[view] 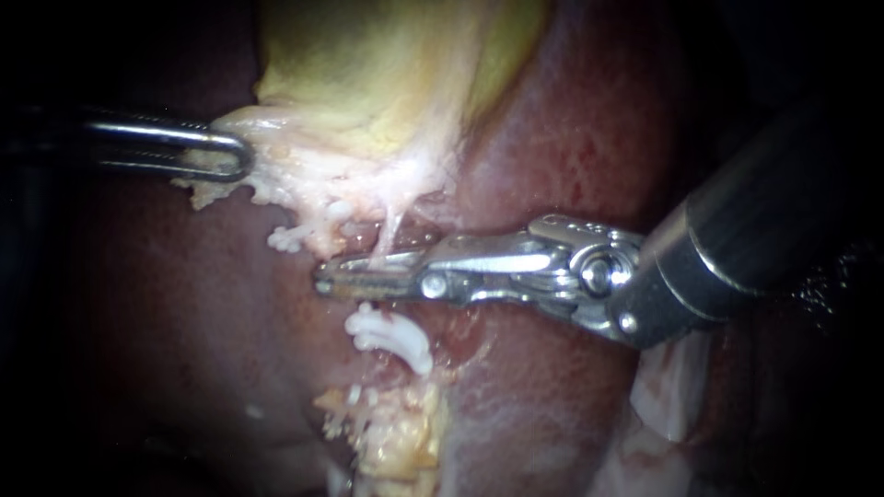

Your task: Going back third clip right tube

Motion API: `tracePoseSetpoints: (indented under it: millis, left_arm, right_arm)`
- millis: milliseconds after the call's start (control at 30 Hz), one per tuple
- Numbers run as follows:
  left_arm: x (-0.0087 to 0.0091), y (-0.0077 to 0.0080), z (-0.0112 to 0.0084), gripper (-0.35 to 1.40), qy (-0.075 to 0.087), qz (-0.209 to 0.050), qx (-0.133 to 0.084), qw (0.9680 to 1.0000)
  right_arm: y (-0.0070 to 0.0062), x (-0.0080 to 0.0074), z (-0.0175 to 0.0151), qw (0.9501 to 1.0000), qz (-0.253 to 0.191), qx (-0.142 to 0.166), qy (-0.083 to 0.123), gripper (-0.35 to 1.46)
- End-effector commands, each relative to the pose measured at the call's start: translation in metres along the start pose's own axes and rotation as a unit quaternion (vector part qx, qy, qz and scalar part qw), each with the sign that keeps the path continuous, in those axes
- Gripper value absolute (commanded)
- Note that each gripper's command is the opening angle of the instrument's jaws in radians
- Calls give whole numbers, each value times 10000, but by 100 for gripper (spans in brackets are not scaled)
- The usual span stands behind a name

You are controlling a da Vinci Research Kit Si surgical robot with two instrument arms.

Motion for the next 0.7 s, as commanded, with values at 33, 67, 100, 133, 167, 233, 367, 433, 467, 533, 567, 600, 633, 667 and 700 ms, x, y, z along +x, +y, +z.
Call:
tracePoseSetpoints:
  millis: [33,67,100,133,167,233,367,433,467,533,567,600,633,667,700]
  left_arm:
    - [0,0,0,-35,-1,1,5,10000]
    - [0,0,0,-35,-1,1,5,10000]
    - [0,0,0,-35,0,1,5,10000]
    - [0,0,0,-35,0,1,5,10000]
    - [0,0,0,-35,0,1,6,10000]
    - [0,0,0,-35,0,1,5,10000]
    - [0,0,0,-35,0,1,5,10000]
    - [0,0,0,-35,0,1,5,10000]
    - [0,0,0,-35,0,1,5,10000]
    - [0,0,0,-35,0,1,5,10000]
    - [0,0,0,-35,0,1,6,10000]
    - [0,1,0,-35,0,1,6,10000]
    - [0,1,0,-35,0,1,6,10000]
    - [0,1,0,-35,0,1,6,10000]
    - [0,1,0,-35,0,1,6,10000]
  right_arm:
    - [1,-1,2,10000,2,37,57,-11]
    - [5,-4,4,9999,-10,55,134,3]
    - [9,-6,7,9998,-21,64,179,14]
    - [14,-8,9,9997,-33,84,214,24]
    - [21,-10,12,9997,-50,81,228,33]
    - [32,-15,14,9997,-75,64,229,38]
    - [57,-23,12,9993,-114,-90,344,44]
    - [66,-22,9,9987,-115,-207,445,44]
    - [72,-21,5,9982,-108,-280,510,45]
    - [79,-19,-1,9971,-119,-415,629,46]
    - [82,-18,-4,9963,-110,-496,700,46]
    - [85,-18,-7,9957,-97,-545,744,46]
    - [86,-18,-10,9954,-89,-572,767,46]
    - [87,-19,-12,9951,-82,-592,785,46]
    - [88,-19,-15,9947,-75,-624,812,47]
